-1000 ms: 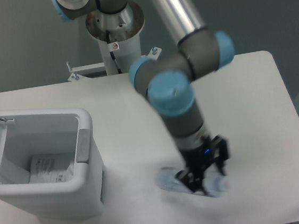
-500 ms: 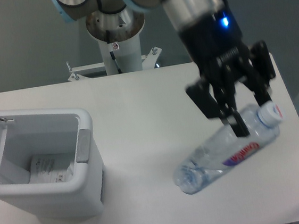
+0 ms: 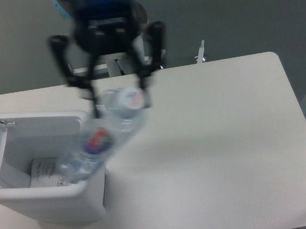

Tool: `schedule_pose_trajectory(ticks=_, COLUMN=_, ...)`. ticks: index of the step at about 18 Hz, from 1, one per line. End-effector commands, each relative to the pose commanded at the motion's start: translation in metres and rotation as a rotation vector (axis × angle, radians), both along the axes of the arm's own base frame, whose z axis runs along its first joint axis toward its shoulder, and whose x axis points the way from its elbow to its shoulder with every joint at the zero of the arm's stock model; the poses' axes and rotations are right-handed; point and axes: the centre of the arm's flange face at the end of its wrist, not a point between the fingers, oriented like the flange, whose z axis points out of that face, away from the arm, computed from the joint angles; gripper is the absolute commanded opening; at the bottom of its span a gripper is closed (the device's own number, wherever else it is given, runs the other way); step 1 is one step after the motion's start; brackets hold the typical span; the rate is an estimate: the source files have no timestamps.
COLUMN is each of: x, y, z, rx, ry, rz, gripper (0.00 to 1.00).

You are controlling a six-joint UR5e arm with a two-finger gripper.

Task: Place the trash in the trash can
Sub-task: 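Lift the bottle and carry it over the trash bin, then lower the bottle into the bin and open the gripper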

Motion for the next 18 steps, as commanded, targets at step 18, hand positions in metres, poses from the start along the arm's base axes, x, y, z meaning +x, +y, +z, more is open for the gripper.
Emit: schedule_pose_trajectory(ticks=18, x=0.056, y=0.021, z=-0.130, rx=-0.248, ry=-0.012, rz=-0.203, gripper=0.67)
